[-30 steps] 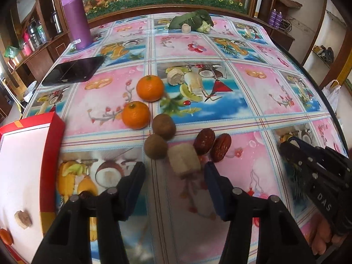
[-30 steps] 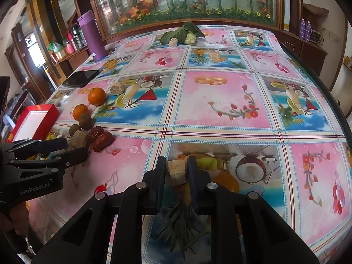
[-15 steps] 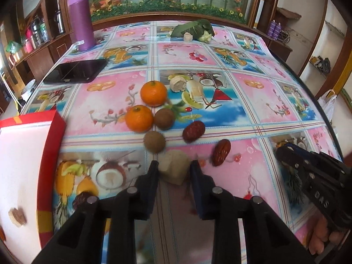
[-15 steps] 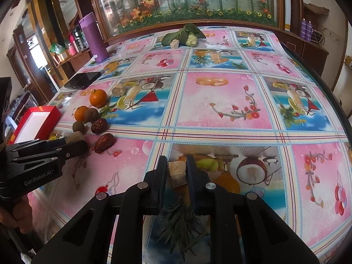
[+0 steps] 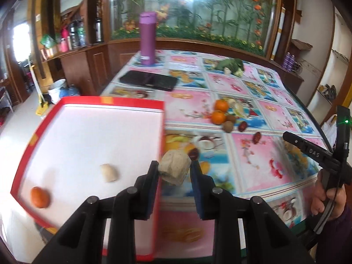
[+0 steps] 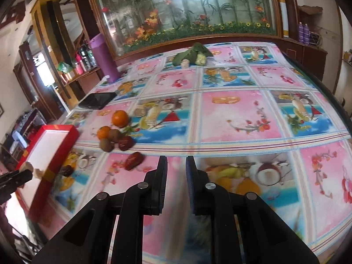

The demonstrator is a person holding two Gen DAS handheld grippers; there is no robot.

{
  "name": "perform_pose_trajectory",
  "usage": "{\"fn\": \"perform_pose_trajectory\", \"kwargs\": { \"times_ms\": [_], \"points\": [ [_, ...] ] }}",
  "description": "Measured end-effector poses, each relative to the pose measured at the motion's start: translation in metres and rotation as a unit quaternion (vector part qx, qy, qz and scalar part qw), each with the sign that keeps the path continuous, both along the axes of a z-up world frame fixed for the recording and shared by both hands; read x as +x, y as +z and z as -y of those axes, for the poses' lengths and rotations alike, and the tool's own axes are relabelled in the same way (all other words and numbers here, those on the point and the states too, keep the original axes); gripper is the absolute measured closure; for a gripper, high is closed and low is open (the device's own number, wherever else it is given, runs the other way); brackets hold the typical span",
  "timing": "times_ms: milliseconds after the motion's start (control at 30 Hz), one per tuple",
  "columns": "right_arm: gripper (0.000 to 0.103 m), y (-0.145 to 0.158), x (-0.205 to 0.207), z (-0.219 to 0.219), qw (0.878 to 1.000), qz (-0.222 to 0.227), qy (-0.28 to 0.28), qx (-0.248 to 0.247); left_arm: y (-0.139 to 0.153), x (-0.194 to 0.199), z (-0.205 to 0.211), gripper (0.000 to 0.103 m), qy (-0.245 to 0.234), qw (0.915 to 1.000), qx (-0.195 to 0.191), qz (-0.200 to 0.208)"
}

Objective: Organize fruits
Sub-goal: 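Carry both pieces into the tray and open both tools to release them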

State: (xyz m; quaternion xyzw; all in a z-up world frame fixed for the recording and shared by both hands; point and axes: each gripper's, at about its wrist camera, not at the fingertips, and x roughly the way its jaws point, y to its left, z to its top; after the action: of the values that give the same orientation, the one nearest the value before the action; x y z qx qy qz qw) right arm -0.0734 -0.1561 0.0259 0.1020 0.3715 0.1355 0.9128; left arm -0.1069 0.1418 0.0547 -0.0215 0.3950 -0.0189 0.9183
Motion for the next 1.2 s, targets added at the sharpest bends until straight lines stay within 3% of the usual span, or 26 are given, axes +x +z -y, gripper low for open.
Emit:
{"fn": "perform_pose_trajectory", "kwargs": {
  "times_ms": [100, 333, 467, 567, 667, 867, 1200],
  "points": [
    [0.087, 0.008, -0.009, -0.048, 0.998, 0.005, 0.051, 0.023, -0.001, -0.007, -0.026, 0.072, 0.028, 0.9996, 0.001, 0.003],
    [0.087, 0.031, -0.026, -0.172, 0.984, 0.004, 0.177, 0.016, -0.01, -0.018, -0.077, 0.072, 0.078, 0.997, -0.003, 0.004],
    [0.087, 0.037, -0.013, -0.224, 0.981, -0.001, 0.195, -0.016, -0.013, -0.015, -0.101, 0.072, 0.104, 0.9946, 0.002, 0.003],
    [0.087, 0.032, 0.007, -0.258, 0.977, -0.03, 0.207, -0.026, -0.014, -0.006, -0.119, 0.072, 0.124, 0.9922, 0.013, 0.001],
    [0.087, 0.025, 0.027, -0.278, 0.976, -0.052, 0.207, -0.044, -0.016, 0.005, -0.139, 0.072, 0.144, 0.9891, 0.029, -0.01],
    [0.087, 0.012, 0.052, -0.313, 0.972, -0.08, 0.213, -0.067, -0.03, 0.019, -0.175, 0.072, 0.172, 0.9841, 0.017, -0.043],
    [0.087, -0.006, 0.061, -0.335, 0.966, -0.109, 0.216, -0.089, -0.042, 0.024, -0.185, 0.071, 0.178, 0.9821, 0.008, -0.062]
  ]
}}
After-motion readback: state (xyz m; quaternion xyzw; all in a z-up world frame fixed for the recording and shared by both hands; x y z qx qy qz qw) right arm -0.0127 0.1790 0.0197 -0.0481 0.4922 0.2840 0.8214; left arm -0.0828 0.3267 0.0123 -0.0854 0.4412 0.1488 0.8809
